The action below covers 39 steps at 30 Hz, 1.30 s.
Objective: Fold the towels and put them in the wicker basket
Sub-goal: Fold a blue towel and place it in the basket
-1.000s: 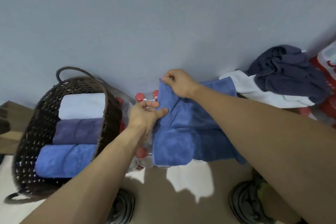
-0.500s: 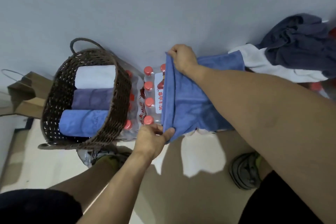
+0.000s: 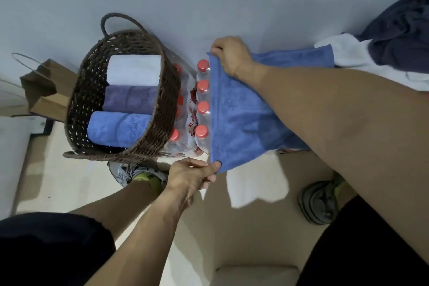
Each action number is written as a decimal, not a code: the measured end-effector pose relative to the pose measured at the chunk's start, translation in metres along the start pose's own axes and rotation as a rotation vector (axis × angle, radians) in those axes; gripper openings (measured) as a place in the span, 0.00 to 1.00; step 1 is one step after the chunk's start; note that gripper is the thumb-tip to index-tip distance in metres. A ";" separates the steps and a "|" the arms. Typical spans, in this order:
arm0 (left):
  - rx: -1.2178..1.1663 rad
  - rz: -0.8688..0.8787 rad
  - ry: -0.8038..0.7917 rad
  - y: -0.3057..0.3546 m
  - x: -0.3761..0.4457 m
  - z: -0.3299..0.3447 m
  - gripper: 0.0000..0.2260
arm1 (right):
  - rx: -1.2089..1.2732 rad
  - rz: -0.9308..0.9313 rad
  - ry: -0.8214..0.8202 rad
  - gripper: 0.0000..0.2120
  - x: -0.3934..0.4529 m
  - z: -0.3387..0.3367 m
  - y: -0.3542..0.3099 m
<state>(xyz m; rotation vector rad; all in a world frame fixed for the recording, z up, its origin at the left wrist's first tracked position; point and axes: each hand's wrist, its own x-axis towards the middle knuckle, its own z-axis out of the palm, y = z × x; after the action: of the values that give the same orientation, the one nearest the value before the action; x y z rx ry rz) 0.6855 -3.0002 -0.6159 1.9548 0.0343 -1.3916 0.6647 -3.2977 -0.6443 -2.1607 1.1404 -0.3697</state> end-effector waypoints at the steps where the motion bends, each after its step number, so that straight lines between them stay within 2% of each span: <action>1: 0.027 -0.002 -0.009 -0.002 0.001 0.000 0.16 | -0.024 -0.010 -0.010 0.10 0.000 0.002 0.000; 6: 0.067 0.052 -0.103 -0.011 0.009 -0.001 0.09 | -0.067 0.001 -0.028 0.10 -0.001 0.010 0.000; 8: 0.039 0.081 -0.076 -0.015 0.011 -0.002 0.07 | -0.048 0.013 -0.041 0.10 0.001 0.010 0.000; 10: 0.032 0.071 -0.064 -0.017 0.009 -0.004 0.09 | -0.016 0.033 -0.067 0.10 0.003 0.010 -0.002; 13: 0.140 0.035 -0.039 -0.010 0.011 -0.004 0.12 | -0.003 0.053 -0.100 0.13 0.005 0.003 -0.003; 14: 0.209 0.059 0.025 -0.005 0.012 -0.002 0.11 | 0.015 0.058 -0.102 0.13 0.005 -0.003 -0.004; 16: 0.335 0.230 0.275 0.007 0.013 0.004 0.06 | 0.059 0.068 -0.084 0.11 0.005 -0.018 -0.005; 18: 0.348 0.516 0.392 0.023 0.004 0.019 0.04 | 0.087 0.067 -0.066 0.08 0.000 -0.037 -0.003; 21: 0.413 0.826 0.303 0.052 -0.003 0.051 0.09 | 0.175 0.079 -0.062 0.06 -0.018 -0.067 0.005; 24: 0.423 0.988 0.215 0.081 0.005 0.085 0.11 | 0.332 0.157 -0.030 0.04 -0.046 -0.097 0.023; 26: 0.398 1.043 0.130 0.095 0.012 0.110 0.09 | 0.579 0.301 -0.045 0.01 -0.067 -0.120 0.042; 28: 0.462 1.156 0.061 0.105 0.020 0.135 0.09 | 0.806 0.438 -0.086 0.04 -0.088 -0.148 0.065; 30: 0.553 1.299 0.001 0.113 0.032 0.161 0.10 | 0.822 0.519 -0.115 0.05 -0.107 -0.173 0.092; 33: 0.694 1.395 -0.093 0.120 0.044 0.200 0.11 | 0.592 0.613 -0.265 0.09 -0.139 -0.198 0.119; 34: 0.746 1.407 -0.117 0.122 0.048 0.211 0.12 | 0.500 0.642 -0.381 0.10 -0.147 -0.202 0.123; 37: 0.960 1.368 -0.095 0.129 0.065 0.234 0.13 | 0.146 0.712 -0.885 0.15 -0.167 -0.207 0.116; 38: 1.026 1.371 -0.061 0.130 0.071 0.238 0.14 | 0.070 0.720 -1.000 0.16 -0.172 -0.205 0.113; 39: 1.069 1.391 -0.038 0.131 0.076 0.240 0.14 | 0.024 0.726 -1.046 0.15 -0.175 -0.201 0.110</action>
<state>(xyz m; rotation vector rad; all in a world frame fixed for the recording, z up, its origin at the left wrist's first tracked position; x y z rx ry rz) 0.5763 -3.2604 -0.6457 1.8237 -1.9886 -0.3996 0.3892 -3.2842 -0.5585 -1.3857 1.1149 0.9439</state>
